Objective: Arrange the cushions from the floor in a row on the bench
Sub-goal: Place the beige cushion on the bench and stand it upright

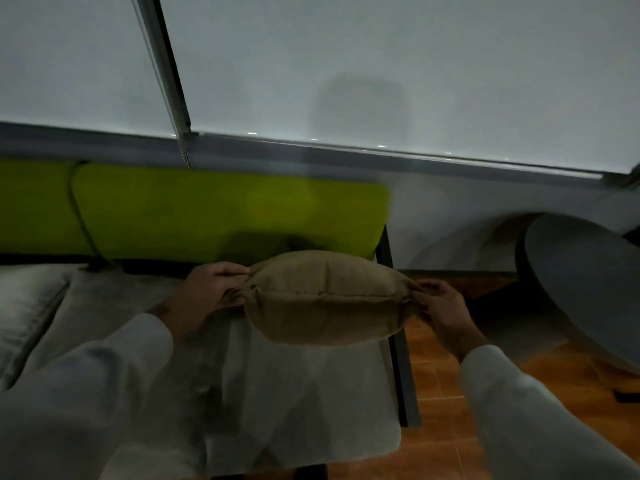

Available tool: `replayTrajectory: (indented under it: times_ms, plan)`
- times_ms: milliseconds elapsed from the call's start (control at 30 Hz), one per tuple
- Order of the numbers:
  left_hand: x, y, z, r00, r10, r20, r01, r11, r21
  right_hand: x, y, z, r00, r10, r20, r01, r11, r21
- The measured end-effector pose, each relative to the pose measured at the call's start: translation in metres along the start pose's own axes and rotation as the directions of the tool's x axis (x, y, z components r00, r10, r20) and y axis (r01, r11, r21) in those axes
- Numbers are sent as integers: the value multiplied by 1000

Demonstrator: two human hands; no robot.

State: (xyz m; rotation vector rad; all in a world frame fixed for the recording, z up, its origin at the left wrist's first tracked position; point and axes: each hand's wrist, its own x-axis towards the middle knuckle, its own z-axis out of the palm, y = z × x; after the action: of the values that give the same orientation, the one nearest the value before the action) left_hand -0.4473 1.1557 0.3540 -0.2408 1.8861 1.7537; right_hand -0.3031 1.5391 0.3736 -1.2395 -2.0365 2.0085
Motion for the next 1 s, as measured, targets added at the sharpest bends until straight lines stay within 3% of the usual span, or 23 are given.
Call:
replayTrajectory:
  times_ms: [200, 300, 367, 400, 700, 867, 1000]
  plan:
    - [11, 23, -7, 998, -27, 49, 34, 989, -147, -5, -25, 24, 984, -33, -172, 50, 995, 90]
    - [18, 4, -10, 993, 77, 84, -88, 987, 134, -9, -1, 43, 990, 49, -130, -38, 996, 84]
    - [28, 2, -11, 981, 174, 91, -196, 908, 371, -4, 8, 49, 990, 52, -129, -43, 996, 73]
    - [35, 4, -11, 976, 196, 90, -216, 890, 402, 0, 8, 48, 989, 45, -138, -34, 997, 75]
    - [122, 70, 3, 981, 112, -157, -87, 984, 157, 136, -84, 34, 990, -55, -132, 54, 998, -8]
    - [173, 88, 21, 973, 39, -226, -50, 998, -44, 203, -106, 54, 988, -16, -153, 18, 1000, 12]
    - [186, 73, 35, 969, 51, -240, -69, 995, -68, 215, -91, 63, 995, -95, 35, 97, 992, -76]
